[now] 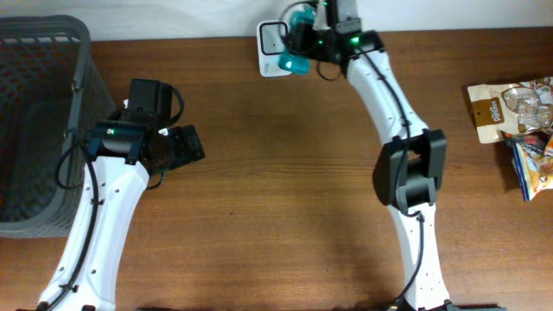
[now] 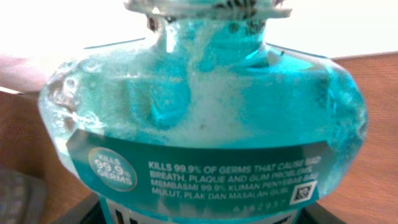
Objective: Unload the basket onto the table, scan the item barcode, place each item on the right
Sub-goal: 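Lift the Listerine bottle and hold it at the white scanner, then carry the Listerine bottle to the right-edge pile and release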
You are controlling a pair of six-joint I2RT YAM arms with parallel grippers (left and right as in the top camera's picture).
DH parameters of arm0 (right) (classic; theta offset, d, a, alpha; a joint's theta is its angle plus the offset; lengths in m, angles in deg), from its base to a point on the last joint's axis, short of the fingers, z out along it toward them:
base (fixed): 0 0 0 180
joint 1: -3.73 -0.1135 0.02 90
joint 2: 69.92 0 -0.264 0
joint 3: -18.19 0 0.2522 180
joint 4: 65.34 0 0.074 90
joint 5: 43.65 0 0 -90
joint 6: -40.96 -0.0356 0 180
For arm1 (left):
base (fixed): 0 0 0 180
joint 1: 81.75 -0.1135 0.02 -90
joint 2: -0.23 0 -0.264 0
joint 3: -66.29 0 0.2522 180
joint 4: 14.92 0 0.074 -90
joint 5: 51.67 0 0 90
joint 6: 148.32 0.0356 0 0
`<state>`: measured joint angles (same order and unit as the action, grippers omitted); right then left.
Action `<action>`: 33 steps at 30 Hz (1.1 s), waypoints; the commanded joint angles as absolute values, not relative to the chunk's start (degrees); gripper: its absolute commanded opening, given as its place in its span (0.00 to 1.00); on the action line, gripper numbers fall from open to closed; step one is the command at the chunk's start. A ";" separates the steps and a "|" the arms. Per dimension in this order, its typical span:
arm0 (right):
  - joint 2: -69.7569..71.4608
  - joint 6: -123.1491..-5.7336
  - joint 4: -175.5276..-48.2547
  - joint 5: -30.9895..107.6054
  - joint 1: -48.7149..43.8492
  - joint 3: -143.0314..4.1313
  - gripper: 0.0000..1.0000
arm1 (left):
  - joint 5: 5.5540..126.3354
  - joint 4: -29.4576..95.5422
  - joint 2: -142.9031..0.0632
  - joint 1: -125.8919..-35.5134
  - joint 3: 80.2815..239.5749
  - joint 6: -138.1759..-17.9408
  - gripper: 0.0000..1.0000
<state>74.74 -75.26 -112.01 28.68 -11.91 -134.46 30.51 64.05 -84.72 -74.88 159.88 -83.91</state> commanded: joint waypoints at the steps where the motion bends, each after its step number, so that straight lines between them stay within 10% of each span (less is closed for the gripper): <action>1: 73.82 -78.28 -108.71 36.59 -16.04 -136.41 0.54 | 29.90 64.09 -84.06 -75.16 160.45 -84.56 0.99; 24: 73.62 -85.69 -106.83 52.26 -18.95 -137.85 0.52 | 29.90 64.09 -84.06 -75.16 160.45 -84.56 0.99; 33: 61.82 -84.83 -124.49 54.58 -11.21 -138.20 0.52 | 29.90 64.07 -84.06 -75.16 160.45 -84.56 0.99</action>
